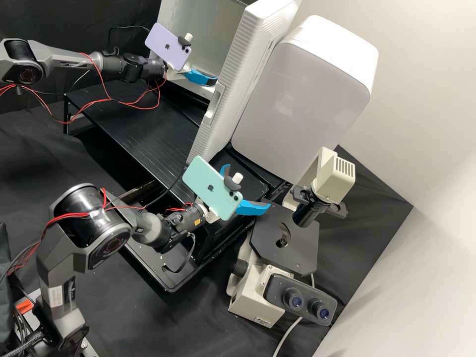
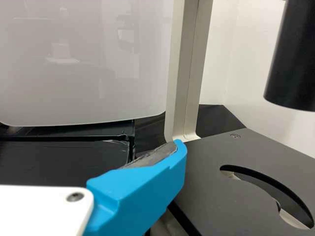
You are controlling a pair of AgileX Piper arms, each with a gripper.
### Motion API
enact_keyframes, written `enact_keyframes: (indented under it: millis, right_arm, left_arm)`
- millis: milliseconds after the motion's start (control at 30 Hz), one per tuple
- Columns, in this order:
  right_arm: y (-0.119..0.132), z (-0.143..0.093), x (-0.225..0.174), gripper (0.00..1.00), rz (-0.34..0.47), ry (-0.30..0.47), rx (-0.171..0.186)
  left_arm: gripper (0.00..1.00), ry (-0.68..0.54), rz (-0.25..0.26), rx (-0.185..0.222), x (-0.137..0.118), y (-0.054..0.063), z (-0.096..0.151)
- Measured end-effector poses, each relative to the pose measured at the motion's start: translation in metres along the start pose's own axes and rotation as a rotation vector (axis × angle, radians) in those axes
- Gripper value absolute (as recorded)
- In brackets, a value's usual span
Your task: Take the petri dish out of the incubator
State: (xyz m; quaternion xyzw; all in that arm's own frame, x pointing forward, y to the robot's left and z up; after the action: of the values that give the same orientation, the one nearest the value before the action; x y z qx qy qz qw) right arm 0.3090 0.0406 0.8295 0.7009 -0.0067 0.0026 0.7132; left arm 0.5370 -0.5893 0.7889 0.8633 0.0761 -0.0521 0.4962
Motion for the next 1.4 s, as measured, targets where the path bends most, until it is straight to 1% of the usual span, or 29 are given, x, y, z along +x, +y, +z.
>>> enact_keyframes:
  millis: [167, 200, 467, 667, 767, 1033, 1400]
  right_arm:
    - [0.0, 0.0, 0.0, 1.0, 0.0, 0.0, 0.0]
    - [0.0, 0.0, 0.0, 1.0, 0.0, 0.0, 0.0]
    - [0.0, 0.0, 0.0, 1.0, 0.0, 0.0, 0.0]
    - [0.0, 0.0, 0.0, 1.0, 0.0, 0.0, 0.0]
    - [0.0, 0.0, 0.0, 1.0, 0.0, 0.0, 0.0]
    - [0.0, 0.0, 0.0, 1.0, 0.0, 0.0, 0.0]
    - [0.0, 0.0, 0.0, 1.0, 0.0, 0.0, 0.0]
  left_arm:
    - [1.0, 0.0, 0.0, 0.002, 0.0, 0.0, 0.0]
    - [0.0, 0.0, 0.0, 0.002, 0.0, 0.0, 0.0]
    - [0.0, -0.003, 0.006, 0.001, 0.0, 0.002, 0.001]
    - [0.0, -0.009, 0.004, 0.002, -0.001, 0.001, 0.004]
    - [0.0, -0.017, 0.01, 0.001, -0.001, 0.003, 0.006]
    - [0.0, -0.032, 0.006, 0.004, -0.002, 0.001, 0.011]
    - [0.0, -0.032, 0.006, 0.004, -0.002, 0.001, 0.011]
